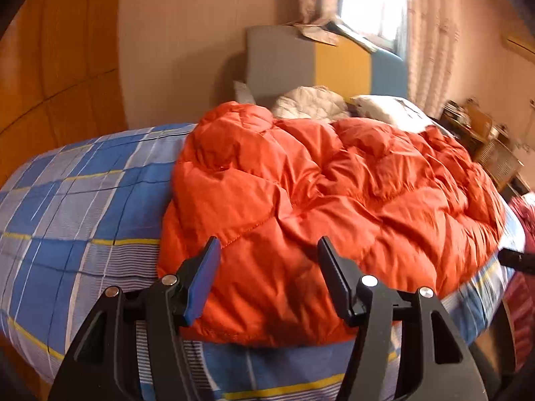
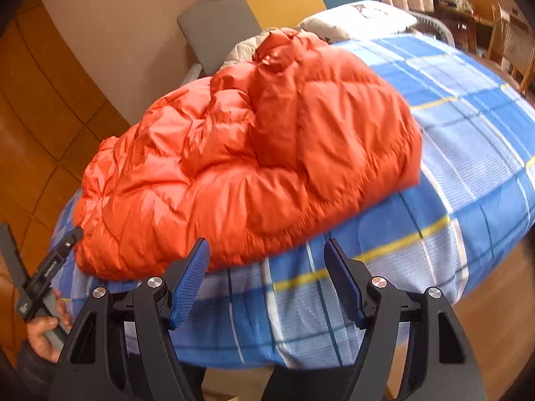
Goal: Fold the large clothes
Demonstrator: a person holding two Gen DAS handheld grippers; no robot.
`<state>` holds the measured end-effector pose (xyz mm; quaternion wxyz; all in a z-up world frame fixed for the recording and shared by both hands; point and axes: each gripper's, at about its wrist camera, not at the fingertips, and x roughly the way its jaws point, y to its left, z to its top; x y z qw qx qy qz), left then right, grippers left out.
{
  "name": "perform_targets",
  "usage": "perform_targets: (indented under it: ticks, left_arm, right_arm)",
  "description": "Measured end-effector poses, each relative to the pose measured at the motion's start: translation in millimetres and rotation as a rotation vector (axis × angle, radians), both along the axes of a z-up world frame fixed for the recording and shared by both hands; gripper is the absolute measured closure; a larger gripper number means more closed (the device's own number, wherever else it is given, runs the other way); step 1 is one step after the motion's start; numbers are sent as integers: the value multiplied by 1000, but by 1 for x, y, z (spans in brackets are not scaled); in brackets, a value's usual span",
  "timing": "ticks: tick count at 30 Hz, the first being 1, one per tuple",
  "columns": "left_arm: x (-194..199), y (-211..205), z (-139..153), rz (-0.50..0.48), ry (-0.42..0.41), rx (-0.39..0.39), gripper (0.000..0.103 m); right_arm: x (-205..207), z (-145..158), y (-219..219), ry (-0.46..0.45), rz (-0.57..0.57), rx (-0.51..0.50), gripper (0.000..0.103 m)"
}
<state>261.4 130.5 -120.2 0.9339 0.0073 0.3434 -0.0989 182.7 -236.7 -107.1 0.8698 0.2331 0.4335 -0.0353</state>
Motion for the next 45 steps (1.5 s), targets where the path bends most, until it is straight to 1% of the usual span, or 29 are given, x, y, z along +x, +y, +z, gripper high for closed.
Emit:
perform_targets:
  ticks: [2,4,6,9,11,12,16,21,22,24,26,27,28,29,31,32,34,35,36,42,45]
  left_arm:
    - [-1,5,-1,-43,-1,-1,43]
    - [-1,11,-3,-69,-2,7,43]
    - [0,17,-5,-101,8,-4,43]
    - [1,26,-7,-124,14,-2,44]
    - [3,32,-10,-139,22,1,45]
    - [4,34,-12,-157,32,0,47]
    - [7,39,-13,-217,41,26,48]
    - [12,48,-15,-265,61,54,49]
    - [13,50,-16,-286,69,56,49]
    - [17,49,-20,-316,83,77,49]
    - [19,47,-23,-358,96,102,50]
    - [21,44,-25,-382,99,127,51]
    - [22,41,-27,-408,104,149,51]
    - [22,39,-28,-424,110,161,52]
    - [23,34,-31,-455,118,192,52]
    - [23,29,-34,-479,115,226,52]
    - [22,23,-38,-513,116,265,54]
    - [22,21,-38,-521,113,277,54]
    - [21,19,-39,-533,107,295,54]
    - [18,10,-42,-578,99,349,56]
    - [15,5,-43,-607,96,387,57]
  right_arm:
    - [-5,-4,-11,5,-32,51,33]
    - [-13,-10,-28,5,-106,139,33]
    - [-19,-14,-47,-16,-181,217,33]
    - [-21,-19,-67,-35,-257,287,33]
    - [-17,-22,-74,-39,-286,305,33]
    - [-12,-24,-76,-50,-293,333,33]
    - [3,-39,-81,-61,-315,451,33]
    - [20,-50,-82,-69,-350,535,33]
    - [23,-52,-82,-68,-360,538,33]
    - [31,-55,-84,-65,-368,538,42]
    - [33,-53,-85,-66,-364,518,58]
    - [33,-50,-85,-67,-356,520,63]
    - [34,-45,-85,-75,-337,508,72]
    - [34,-38,-83,-81,-316,482,79]
    - [35,-26,-80,-89,-291,439,83]
    - [36,-22,-79,-93,-285,426,84]
    - [37,-11,-75,-105,-260,387,85]
    - [36,-7,-73,-109,-280,377,86]
    - [35,-2,-71,-114,-268,363,86]
    - [35,16,-59,-132,-214,278,87]
    - [38,32,-48,-156,-169,221,88]
